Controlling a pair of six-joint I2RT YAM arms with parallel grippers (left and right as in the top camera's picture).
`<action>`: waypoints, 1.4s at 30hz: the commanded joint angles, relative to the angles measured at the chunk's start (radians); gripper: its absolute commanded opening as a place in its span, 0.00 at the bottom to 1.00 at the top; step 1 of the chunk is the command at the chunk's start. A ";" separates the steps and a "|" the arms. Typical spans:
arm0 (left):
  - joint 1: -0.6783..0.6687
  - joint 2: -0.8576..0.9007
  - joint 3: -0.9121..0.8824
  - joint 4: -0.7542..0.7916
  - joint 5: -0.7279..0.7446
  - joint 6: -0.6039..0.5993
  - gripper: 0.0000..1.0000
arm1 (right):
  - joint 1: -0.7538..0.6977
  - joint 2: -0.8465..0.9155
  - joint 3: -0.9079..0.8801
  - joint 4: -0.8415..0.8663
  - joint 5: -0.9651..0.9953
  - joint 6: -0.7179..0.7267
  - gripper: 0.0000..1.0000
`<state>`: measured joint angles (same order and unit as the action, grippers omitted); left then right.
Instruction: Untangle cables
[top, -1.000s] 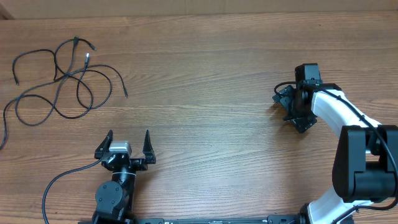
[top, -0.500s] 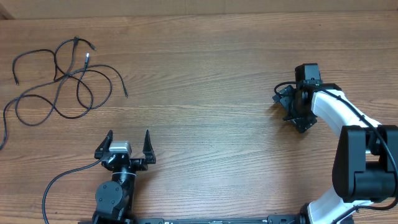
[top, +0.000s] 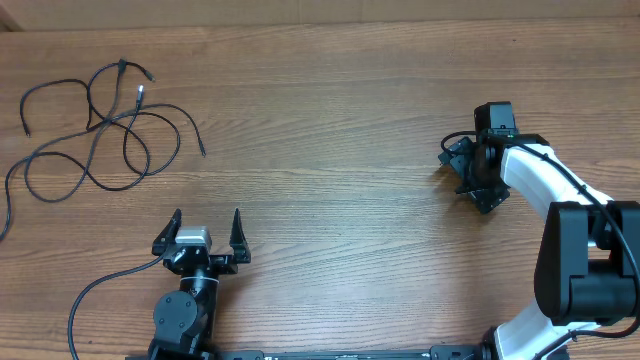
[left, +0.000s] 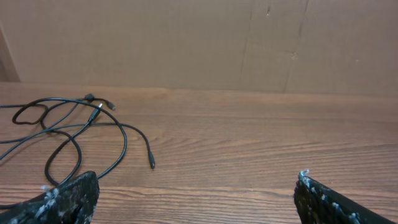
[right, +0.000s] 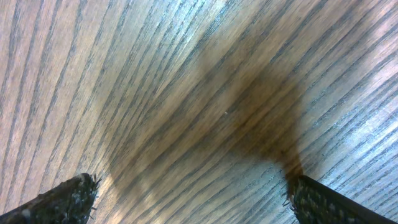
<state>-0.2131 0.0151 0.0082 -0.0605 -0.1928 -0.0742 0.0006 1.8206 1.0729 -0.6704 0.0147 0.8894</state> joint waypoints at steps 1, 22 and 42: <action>0.011 -0.011 -0.003 0.000 0.017 0.018 1.00 | -0.004 0.046 -0.037 0.019 -0.035 0.001 1.00; 0.011 -0.011 -0.003 0.000 0.018 0.018 1.00 | 0.000 -0.191 -0.038 0.043 -0.038 -0.003 1.00; 0.011 -0.011 -0.003 0.000 0.018 0.018 0.99 | 0.000 -0.928 -0.040 -0.167 0.016 -0.240 1.00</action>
<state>-0.2131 0.0151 0.0082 -0.0601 -0.1898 -0.0742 0.0006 0.9440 1.0264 -0.8112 0.0334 0.7048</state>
